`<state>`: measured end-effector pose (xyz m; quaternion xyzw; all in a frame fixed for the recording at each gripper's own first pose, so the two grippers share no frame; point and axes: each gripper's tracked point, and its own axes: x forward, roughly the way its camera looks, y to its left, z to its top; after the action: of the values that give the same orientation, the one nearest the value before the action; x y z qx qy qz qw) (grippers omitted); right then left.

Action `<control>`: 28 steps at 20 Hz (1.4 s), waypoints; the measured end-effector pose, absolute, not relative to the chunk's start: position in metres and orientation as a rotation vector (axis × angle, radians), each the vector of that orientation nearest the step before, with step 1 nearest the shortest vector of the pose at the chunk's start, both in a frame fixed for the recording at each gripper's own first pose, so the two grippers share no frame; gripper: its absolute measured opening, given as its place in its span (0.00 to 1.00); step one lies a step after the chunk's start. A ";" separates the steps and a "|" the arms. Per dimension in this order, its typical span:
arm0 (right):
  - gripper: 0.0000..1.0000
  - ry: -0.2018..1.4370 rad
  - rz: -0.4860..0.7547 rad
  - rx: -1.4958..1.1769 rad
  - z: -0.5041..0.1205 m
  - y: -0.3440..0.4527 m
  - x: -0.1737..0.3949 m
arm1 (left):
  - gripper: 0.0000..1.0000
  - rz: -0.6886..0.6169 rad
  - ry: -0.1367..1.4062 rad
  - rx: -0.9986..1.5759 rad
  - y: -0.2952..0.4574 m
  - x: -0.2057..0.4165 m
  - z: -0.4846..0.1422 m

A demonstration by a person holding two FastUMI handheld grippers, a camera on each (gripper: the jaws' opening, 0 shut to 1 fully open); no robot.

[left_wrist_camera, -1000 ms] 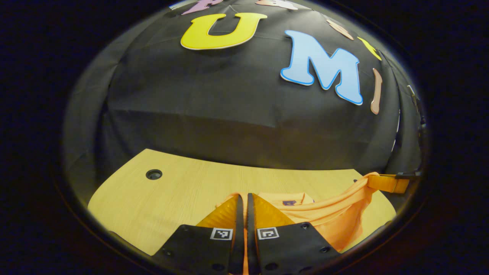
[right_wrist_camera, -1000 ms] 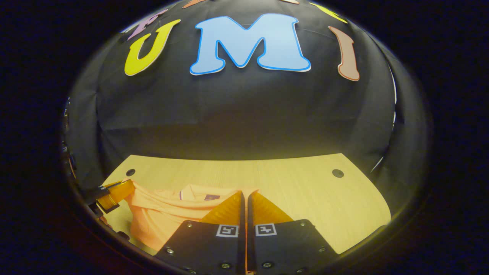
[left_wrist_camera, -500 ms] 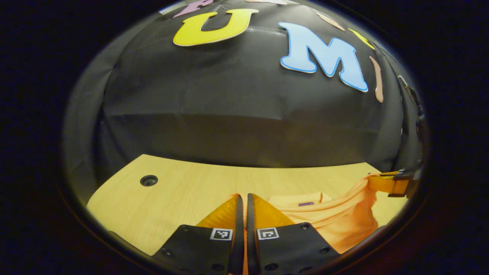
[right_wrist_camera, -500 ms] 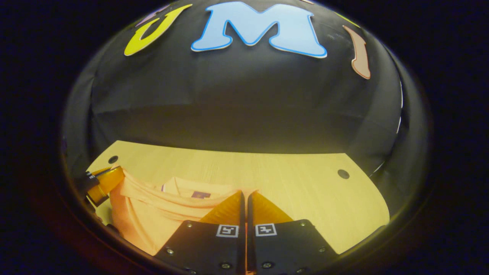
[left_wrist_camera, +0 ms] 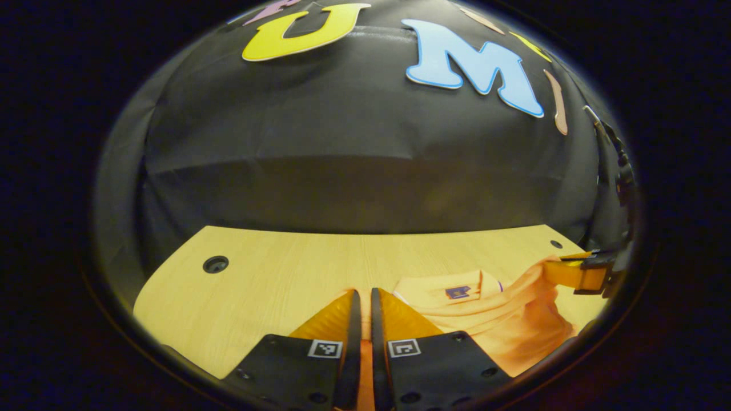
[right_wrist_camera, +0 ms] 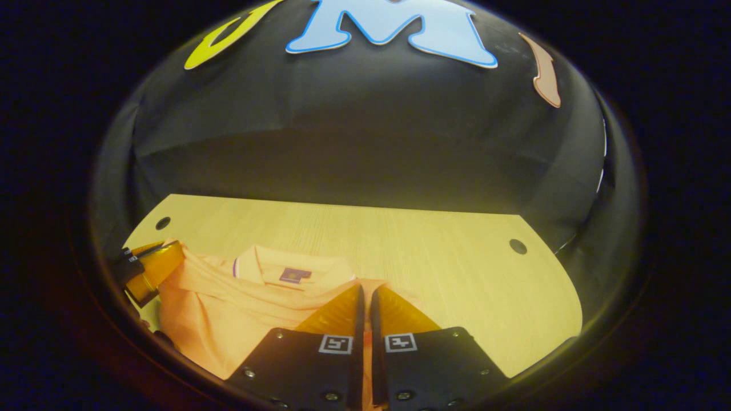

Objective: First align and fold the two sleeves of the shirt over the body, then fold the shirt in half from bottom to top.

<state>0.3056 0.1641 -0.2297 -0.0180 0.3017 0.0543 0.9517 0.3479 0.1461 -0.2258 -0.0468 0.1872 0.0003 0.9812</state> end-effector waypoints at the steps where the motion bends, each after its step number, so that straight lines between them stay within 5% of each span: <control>1: 0.10 0.617 0.112 -0.041 -0.230 0.163 0.304 | 0.20 0.006 0.385 -0.083 0.147 0.346 -0.226; 2: 0.14 0.621 0.113 -0.047 -0.229 0.162 0.302 | 0.15 0.006 0.392 -0.077 0.146 0.344 -0.225; 3: 0.19 0.628 0.123 -0.052 -0.229 0.162 0.299 | 0.28 0.019 0.392 -0.074 0.147 0.341 -0.221; 7: 0.57 0.635 0.158 -0.082 -0.223 0.155 0.284 | 0.51 0.044 0.393 -0.111 0.147 0.324 -0.210; 8: 0.58 0.630 0.169 -0.081 -0.219 0.153 0.280 | 0.60 0.052 0.388 -0.113 0.147 0.319 -0.206; 9: 0.75 0.624 0.171 -0.080 -0.216 0.151 0.275 | 0.68 0.055 0.385 -0.119 0.146 0.313 -0.200; 13: 0.94 0.589 0.170 -0.083 -0.195 0.137 0.250 | 0.94 0.075 0.356 -0.115 0.145 0.280 -0.174; 28: 0.94 0.354 0.270 -0.115 -0.095 0.094 0.121 | 0.94 0.164 0.128 -0.133 0.088 0.130 -0.061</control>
<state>0.1205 0.0942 -0.0949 -0.0568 0.1754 0.1339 0.9737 0.1300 0.0877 -0.0606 -0.0663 0.0640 0.0816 0.9924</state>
